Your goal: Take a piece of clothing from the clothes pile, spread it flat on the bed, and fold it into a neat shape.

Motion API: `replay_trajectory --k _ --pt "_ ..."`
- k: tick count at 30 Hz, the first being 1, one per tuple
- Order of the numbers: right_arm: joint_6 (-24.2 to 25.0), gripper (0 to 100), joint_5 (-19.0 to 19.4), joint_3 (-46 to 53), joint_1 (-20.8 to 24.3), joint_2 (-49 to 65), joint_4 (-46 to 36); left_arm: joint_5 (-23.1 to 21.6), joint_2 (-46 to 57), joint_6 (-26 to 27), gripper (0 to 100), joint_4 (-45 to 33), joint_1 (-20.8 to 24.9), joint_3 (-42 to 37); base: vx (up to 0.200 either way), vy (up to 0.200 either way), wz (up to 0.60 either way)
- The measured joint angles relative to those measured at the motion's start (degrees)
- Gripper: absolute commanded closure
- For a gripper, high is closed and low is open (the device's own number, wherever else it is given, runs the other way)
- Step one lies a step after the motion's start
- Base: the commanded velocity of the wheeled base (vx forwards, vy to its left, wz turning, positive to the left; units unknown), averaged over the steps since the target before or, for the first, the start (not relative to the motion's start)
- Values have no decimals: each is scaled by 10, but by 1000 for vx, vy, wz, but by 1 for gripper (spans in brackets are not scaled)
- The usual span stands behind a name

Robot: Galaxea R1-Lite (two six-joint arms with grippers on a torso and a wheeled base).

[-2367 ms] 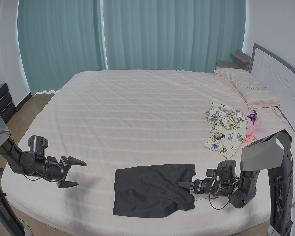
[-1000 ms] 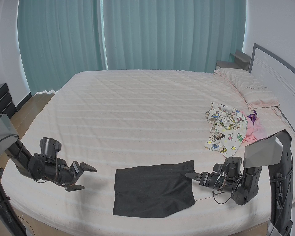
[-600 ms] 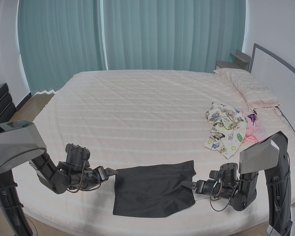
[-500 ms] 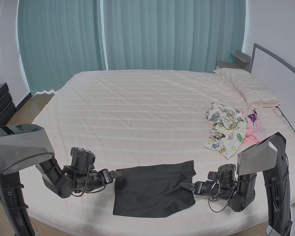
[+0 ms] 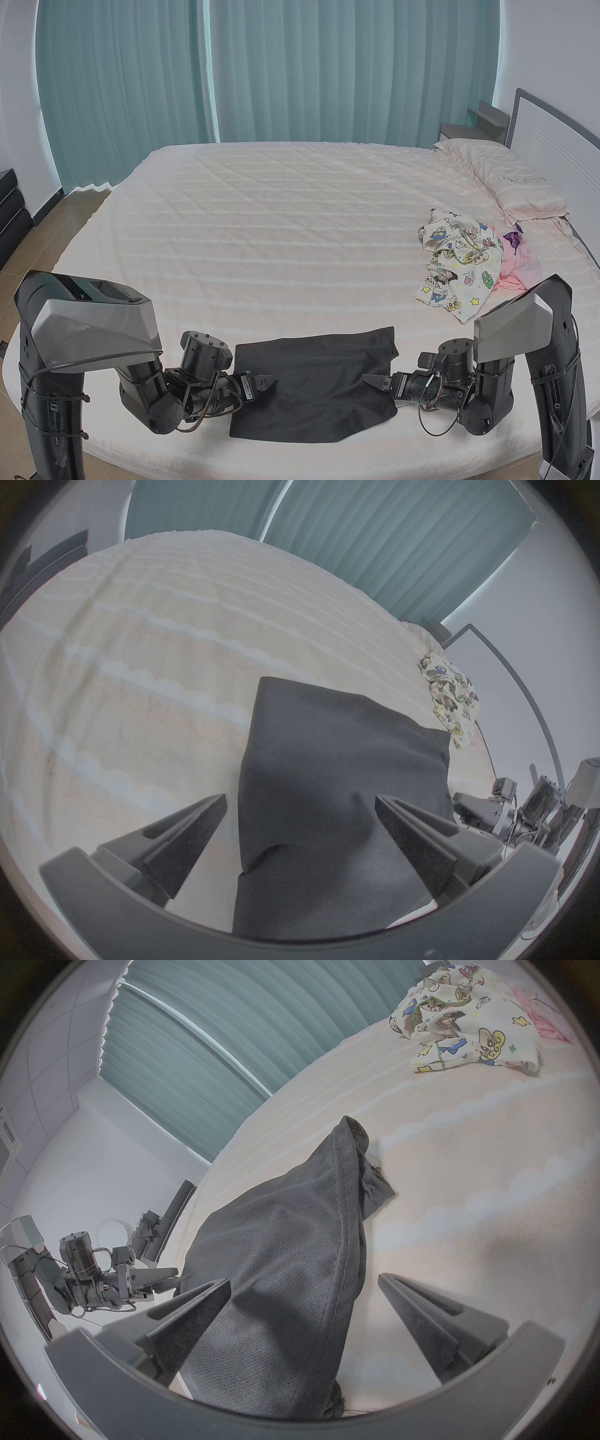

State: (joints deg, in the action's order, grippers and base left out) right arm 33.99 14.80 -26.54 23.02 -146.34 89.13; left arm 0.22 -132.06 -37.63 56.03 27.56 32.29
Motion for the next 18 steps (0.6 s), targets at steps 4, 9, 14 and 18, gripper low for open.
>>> replay_trajectory --k 4,9,14,18 --pt "1 0 0 -1 0 -2 0 6 -13 11 0 15 2 2 0 0 0" --pt "2 0 0 -3 2 -1 -1 7 -28 12 0 49 9 5 0 0 0" --pt "1 0 2 -7 5 -1 -2 7 -41 10 0 62 14 10 0 0 0" --pt "3 0 4 -17 16 -2 -2 4 -45 8 0 65 18 12 0 0 0"
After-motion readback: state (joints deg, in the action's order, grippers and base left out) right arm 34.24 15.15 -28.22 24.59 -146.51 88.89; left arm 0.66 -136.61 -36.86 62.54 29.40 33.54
